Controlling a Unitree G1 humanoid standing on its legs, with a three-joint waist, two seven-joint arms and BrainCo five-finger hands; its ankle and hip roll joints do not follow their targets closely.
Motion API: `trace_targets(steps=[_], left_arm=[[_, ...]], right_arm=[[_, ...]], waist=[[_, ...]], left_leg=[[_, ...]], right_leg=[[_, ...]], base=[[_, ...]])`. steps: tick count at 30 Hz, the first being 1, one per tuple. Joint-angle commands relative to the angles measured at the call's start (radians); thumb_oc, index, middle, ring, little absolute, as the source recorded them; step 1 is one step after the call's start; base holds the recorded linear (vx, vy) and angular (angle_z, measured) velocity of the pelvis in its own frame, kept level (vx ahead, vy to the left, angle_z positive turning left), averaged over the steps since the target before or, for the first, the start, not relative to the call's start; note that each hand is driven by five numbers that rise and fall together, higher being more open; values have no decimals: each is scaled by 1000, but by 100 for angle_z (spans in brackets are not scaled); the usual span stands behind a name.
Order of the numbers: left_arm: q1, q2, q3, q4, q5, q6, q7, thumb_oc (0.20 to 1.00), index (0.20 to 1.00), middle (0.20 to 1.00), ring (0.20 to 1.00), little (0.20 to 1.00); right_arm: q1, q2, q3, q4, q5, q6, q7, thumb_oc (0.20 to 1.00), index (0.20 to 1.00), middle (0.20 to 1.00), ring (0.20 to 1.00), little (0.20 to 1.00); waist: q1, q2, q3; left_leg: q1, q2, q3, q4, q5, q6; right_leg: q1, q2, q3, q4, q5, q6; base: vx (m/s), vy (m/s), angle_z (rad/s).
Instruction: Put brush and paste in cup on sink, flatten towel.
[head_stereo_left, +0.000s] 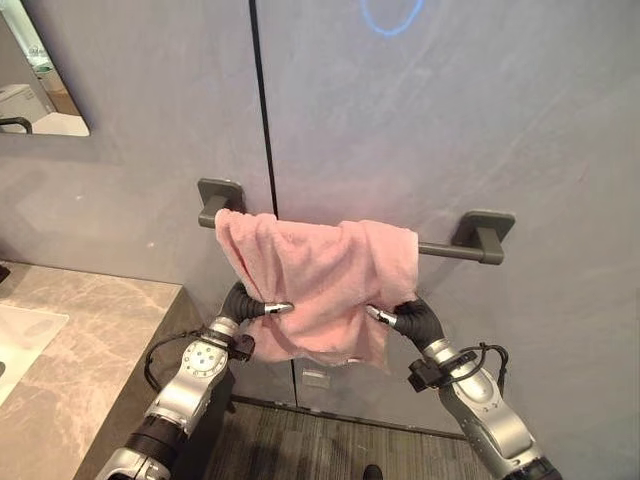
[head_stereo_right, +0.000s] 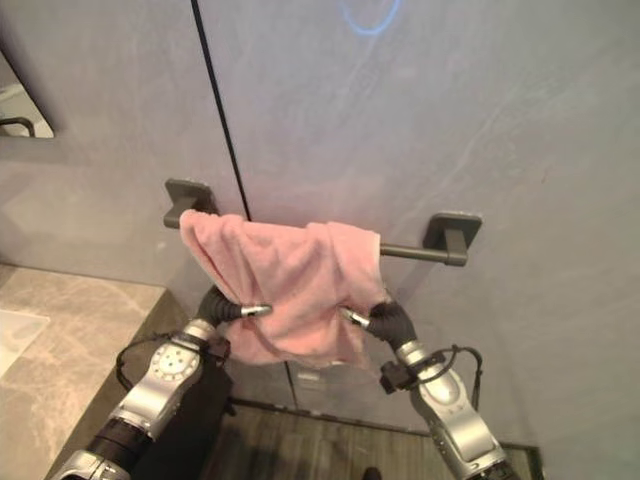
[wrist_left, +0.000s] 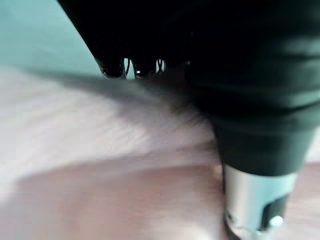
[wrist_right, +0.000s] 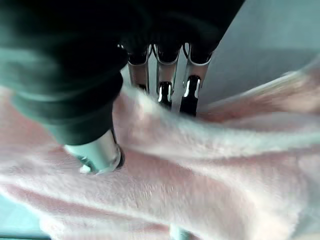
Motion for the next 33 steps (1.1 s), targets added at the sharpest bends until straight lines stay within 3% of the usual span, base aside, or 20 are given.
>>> trace_targets(steps=[1, 2, 4, 7, 9, 11, 12, 16, 20, 25, 28, 30, 33], left_arm=[[10, 20, 118, 8, 12, -13, 59, 1000, 1000, 1000, 1000, 1000], [88, 22, 182, -58, 13, -11, 64, 1000, 1000, 1000, 1000, 1000], [93, 22, 183, -62, 13, -9, 63, 1000, 1000, 1000, 1000, 1000], [235, 28, 299, -158, 21, -14, 51, 1000, 1000, 1000, 1000, 1000], [333, 17, 429, -235, 27, -18, 34, 1000, 1000, 1000, 1000, 1000], [352, 17, 465, -259, 46, -21, 42, 1000, 1000, 1000, 1000, 1000], [363, 37, 542, -311, 107, -38, 63, 1000, 1000, 1000, 1000, 1000], [311, 134, 640, -418, 243, -97, 101, 1000, 1000, 1000, 1000, 1000], [178, 302, 663, -529, 331, -129, 127, 1000, 1000, 1000, 1000, 1000], [95, 386, 665, -601, 324, -161, 113, 1000, 1000, 1000, 1000, 1000], [64, 513, 639, -628, 323, -192, 54, 1000, 1000, 1000, 1000, 1000], [64, 693, 613, -659, 341, -224, -41, 1000, 1000, 1000, 1000, 1000], [68, 757, 587, -670, 305, -240, -87, 1000, 1000, 1000, 1000, 1000]], right_arm=[[0, 22, -112, -99, -20, -82, -45, 1000, 1000, 1000, 1000, 1000], [49, 9, -188, -117, -83, -83, -69, 1000, 1000, 1000, 1000, 1000], [53, 9, -187, -120, -84, -81, -69, 1000, 1000, 1000, 1000, 1000], [139, -5, -342, -149, -162, -81, -100, 1000, 1000, 1000, 1000, 1000], [192, -3, -488, -160, -238, -74, -135, 1000, 1000, 1000, 1000, 1000], [195, 0, -527, -173, -282, -70, -157, 1000, 1000, 1000, 1000, 1000], [182, -36, -598, -211, -400, -76, -182, 1000, 1000, 1000, 1000, 1000], [95, -202, -693, -308, -602, -108, -181, 1000, 1000, 1000, 1000, 1000], [-121, -334, -635, -355, -576, -130, -159, 1000, 1000, 1000, 1000, 1000], [-256, -411, -550, -412, -554, -138, -102, 1000, 1000, 1000, 1000, 1000], [-331, -496, -468, -417, -513, -131, -35, 1000, 1000, 1000, 1000, 1000], [-389, -619, -403, -431, -513, -122, 47, 1000, 1000, 1000, 1000, 1000], [-434, -661, -341, -436, -503, -116, 82, 1000, 1000, 1000, 1000, 1000]], waist=[[-17, -6, 27], [-16, -5, 28], [-17, -4, 26], [-19, -1, 24], [-19, 2, 21], [-19, 2, 18], [-14, 2, 16], [-4, -5, 4], [12, -13, -6], [16, -19, -12], [21, -24, -17], [24, -24, -16], [24, -26, -14]], left_leg=[[72, -42, 32, 16, -10, 6], [71, -43, 31, 15, -10, 6], [71, -43, 31, 15, -10, 6], [74, -47, 31, 11, -14, 9], [75, -49, 29, 9, -20, 11], [73, -49, 30, 9, -21, 11], [73, -49, 27, 9, -26, 10], [71, -48, 22, 9, -34, 7], [67, -51, 19, 9, -31, 6], [62, -55, 18, 9, -31, 6], [60, -57, 18, 9, -31, 4], [62, -58, 17, 9, -35, -1], [61, -60, 16, 9, -32, -2]], right_leg=[[53, -20, -15, 75, -62, 53], [54, -21, -14, 70, -58, 55], [54, -21, -14, 69, -58, 55], [59, -23, -11, 60, -53, 57], [60, -24, -7, 51, -49, 58], [60, -25, -7, 47, -47, 59], [62, -26, -6, 43, -44, 61], [63, -28, -3, 37, -43, 69], [62, -32, -3, 31, -29, 73], [59, -35, 0, 25, -19, 76], [59, -38, 0, 19, -12, 80], [64, -39, -2, 16, -10, 87], [61, -41, -1, 15, -6, 90]], base=[[0, 0, 0], [0, 0, 0], [0, 0, 0], [4, 8, 1], [13, 14, -2], [3, 8, -2], [0, 0, 0], [3, 12, -8], [-8, 4, 0], [-7, 7, -2], [-4, 7, 1], [-20, 35, 6], [-12, 21, 5]])
